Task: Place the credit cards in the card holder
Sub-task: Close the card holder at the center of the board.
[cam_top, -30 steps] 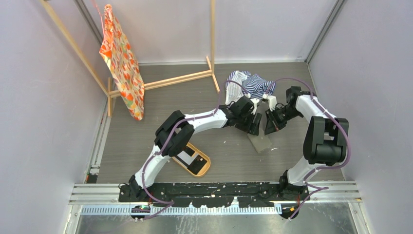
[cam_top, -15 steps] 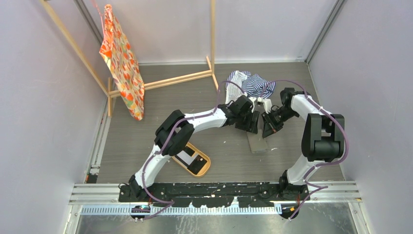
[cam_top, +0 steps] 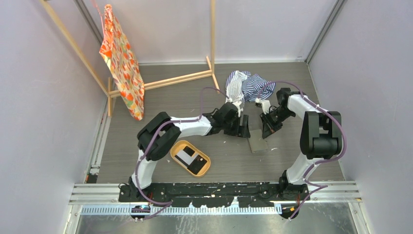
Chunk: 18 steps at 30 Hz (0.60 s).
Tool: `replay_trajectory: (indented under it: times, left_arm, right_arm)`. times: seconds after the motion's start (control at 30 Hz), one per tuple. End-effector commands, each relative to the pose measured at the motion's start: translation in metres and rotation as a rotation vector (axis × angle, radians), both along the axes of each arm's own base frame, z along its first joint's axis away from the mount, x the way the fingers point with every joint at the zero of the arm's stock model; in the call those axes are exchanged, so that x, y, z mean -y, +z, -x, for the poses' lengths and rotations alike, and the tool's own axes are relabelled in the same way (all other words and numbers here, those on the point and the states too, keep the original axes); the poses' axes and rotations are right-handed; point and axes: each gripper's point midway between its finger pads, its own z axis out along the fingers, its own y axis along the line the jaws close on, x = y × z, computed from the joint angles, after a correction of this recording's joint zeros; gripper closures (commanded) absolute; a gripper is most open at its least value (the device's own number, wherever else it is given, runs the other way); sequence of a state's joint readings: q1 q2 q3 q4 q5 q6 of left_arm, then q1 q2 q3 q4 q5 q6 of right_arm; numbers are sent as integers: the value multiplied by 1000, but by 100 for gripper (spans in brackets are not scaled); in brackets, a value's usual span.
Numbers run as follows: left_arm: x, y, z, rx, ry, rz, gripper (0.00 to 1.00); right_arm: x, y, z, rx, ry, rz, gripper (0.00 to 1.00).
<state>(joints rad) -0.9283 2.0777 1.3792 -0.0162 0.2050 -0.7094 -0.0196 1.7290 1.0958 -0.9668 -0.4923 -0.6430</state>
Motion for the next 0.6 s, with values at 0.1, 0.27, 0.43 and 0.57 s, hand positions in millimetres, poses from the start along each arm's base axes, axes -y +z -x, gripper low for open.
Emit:
replay_trajectory:
  times: [0.1,0.27,0.43,0.57]
  left_arm:
    - [-5,47,7,7,50,289,1]
    - [3,35,12,-83,68,373,0]
    - [16,9,18,-155,86,312,7]
    - [25,-13,27,-209,97,271,24]
  right_arm:
    - [-2,-2,-6,31,10,18,99]
    - [-4,1,-8,46,7,12,99]
    - [-5,4,-10,54,3,1,99]
    - [-8,7,-11,57,-2,-11,99]
